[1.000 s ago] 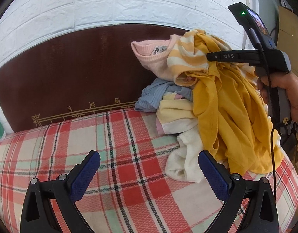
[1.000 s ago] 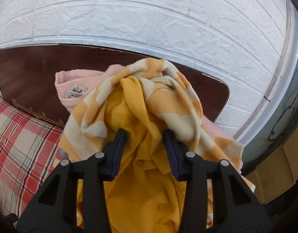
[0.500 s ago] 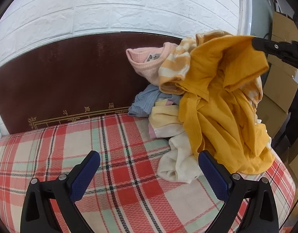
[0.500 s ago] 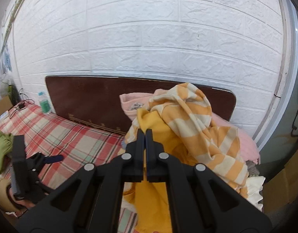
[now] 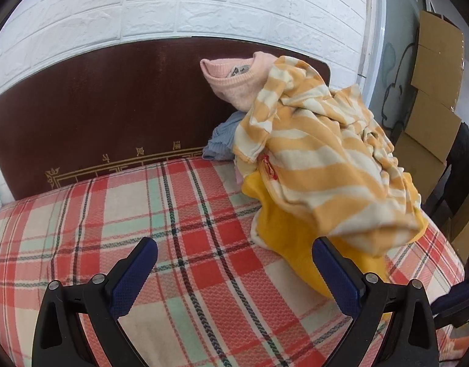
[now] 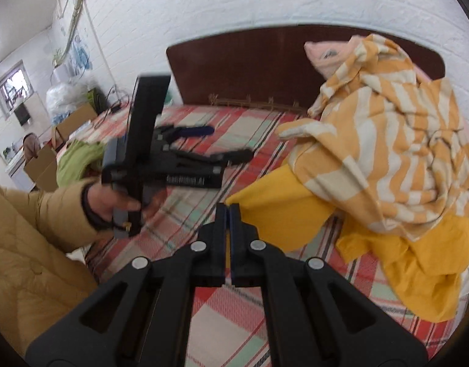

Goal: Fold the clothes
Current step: 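Lift the striped sweater out of the pile with the right gripper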

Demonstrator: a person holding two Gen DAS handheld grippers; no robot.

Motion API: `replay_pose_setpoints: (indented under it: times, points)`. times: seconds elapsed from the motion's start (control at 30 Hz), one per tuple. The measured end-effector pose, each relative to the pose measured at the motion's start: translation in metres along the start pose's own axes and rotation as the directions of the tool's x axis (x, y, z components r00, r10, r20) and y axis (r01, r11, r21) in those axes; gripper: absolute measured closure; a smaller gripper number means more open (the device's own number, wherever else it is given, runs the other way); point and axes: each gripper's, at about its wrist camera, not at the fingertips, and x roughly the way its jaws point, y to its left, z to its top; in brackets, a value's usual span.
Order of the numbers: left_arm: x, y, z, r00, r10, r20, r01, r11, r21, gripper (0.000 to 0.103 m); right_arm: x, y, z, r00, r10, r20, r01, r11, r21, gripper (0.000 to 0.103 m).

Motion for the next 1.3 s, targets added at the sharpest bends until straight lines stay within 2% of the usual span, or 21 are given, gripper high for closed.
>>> replay_pose_setpoints:
  times: [0.07, 0.1, 0.2, 0.23, 0.27, 0.33, 0.5, 0.53, 0.57, 0.7, 0.8, 0.83, 0.87, 0.93, 1.03, 1.17, 1.3]
  points:
    - [0.003, 0.0, -0.005, 1.0, 0.001, -0.018, -0.001, 1.0, 0.003, 0.0, 0.013, -0.001, -0.009, 0.996, -0.075, -0.057, 0.074, 0.997, -0.007, 0.084]
    - [0.004, 0.0, -0.007, 1.0, 0.002, -0.026, -0.002, 1.0, 0.003, 0.0, 0.016, -0.003, -0.009, 0.992, -0.108, -0.069, 0.107, 0.994, -0.011, 0.08]
    - [0.007, -0.003, -0.01, 0.999, -0.013, -0.038, 0.012, 1.0, -0.004, 0.0, 0.009, -0.016, 0.009, 0.98, -0.2, 0.009, 0.2, 0.98, -0.01, 0.055]
    - [0.009, -0.006, -0.01, 0.999, -0.027, -0.045, 0.026, 1.0, -0.004, 0.0, 0.008, -0.022, 0.018, 0.969, -0.245, 0.039, 0.245, 0.969, -0.002, 0.044]
    - [0.011, -0.01, -0.01, 0.998, -0.042, -0.052, 0.041, 0.999, -0.005, 0.0, 0.007, -0.029, 0.028, 0.957, -0.282, 0.064, 0.282, 0.959, 0.002, 0.039]
    - [0.016, -0.016, -0.01, 0.994, -0.075, -0.074, 0.074, 0.997, -0.011, 0.0, 0.013, -0.047, 0.05, 0.925, -0.37, 0.085, 0.371, 0.929, 0.0, 0.039]
    - [0.032, -0.034, -0.017, 0.976, -0.166, -0.142, 0.162, 0.986, -0.039, 0.0, 0.029, -0.1, 0.103, 0.816, -0.567, 0.113, 0.574, 0.818, -0.034, 0.038]
    - [0.036, -0.038, -0.019, 0.973, -0.173, -0.151, 0.169, 0.985, -0.038, 0.0, 0.035, -0.111, 0.113, 0.799, -0.591, 0.108, 0.598, 0.8, -0.043, 0.038]
    - [0.039, -0.042, -0.021, 0.971, -0.18, -0.16, 0.176, 0.984, -0.038, 0.0, 0.042, -0.119, 0.122, 0.796, -0.597, 0.096, 0.604, 0.795, -0.06, 0.038]
    - [0.051, -0.048, -0.024, 0.96, -0.212, -0.184, 0.203, 0.977, -0.068, 0.0, 0.073, -0.14, 0.154, 0.802, -0.596, 0.049, 0.596, 0.791, -0.138, 0.038]
    - [0.057, -0.046, -0.022, 0.953, -0.236, -0.191, 0.221, 0.97, -0.099, 0.0, 0.063, -0.145, 0.157, 0.82, -0.57, 0.045, 0.571, 0.815, -0.1, 0.041]
    - [0.058, -0.045, -0.021, 0.95, -0.244, -0.193, 0.227, 0.968, -0.11, 0.0, 0.057, -0.145, 0.158, 0.827, -0.56, 0.046, 0.562, 0.823, -0.082, 0.059]
    - [0.059, -0.043, -0.021, 0.948, -0.253, -0.194, 0.233, 0.965, -0.121, 0.0, 0.052, -0.146, 0.158, 0.834, -0.55, 0.047, 0.552, 0.832, -0.064, 0.082]
    - [0.059, -0.041, -0.021, 0.94, -0.284, -0.188, 0.259, 0.954, -0.148, 0.0, 0.041, -0.148, 0.158, 0.847, -0.529, 0.051, 0.531, 0.847, -0.027, 0.093]
    - [0.057, -0.038, -0.019, 0.934, -0.312, -0.172, 0.283, 0.943, -0.173, 0.0, 0.026, -0.151, 0.158, 0.865, -0.498, 0.057, 0.498, 0.867, 0.027, 0.096]
    - [0.056, -0.046, -0.017, 0.932, -0.325, -0.16, 0.299, 0.94, -0.165, 0.0, -0.053, -0.122, 0.145, 0.901, -0.379, 0.21, 0.368, 0.925, 0.094, 0.096]
    - [0.059, -0.053, -0.014, 0.934, -0.322, -0.154, 0.297, 0.94, -0.164, 0.001, -0.116, -0.087, 0.135, 0.901, -0.263, 0.345, 0.233, 0.964, 0.126, 0.096]
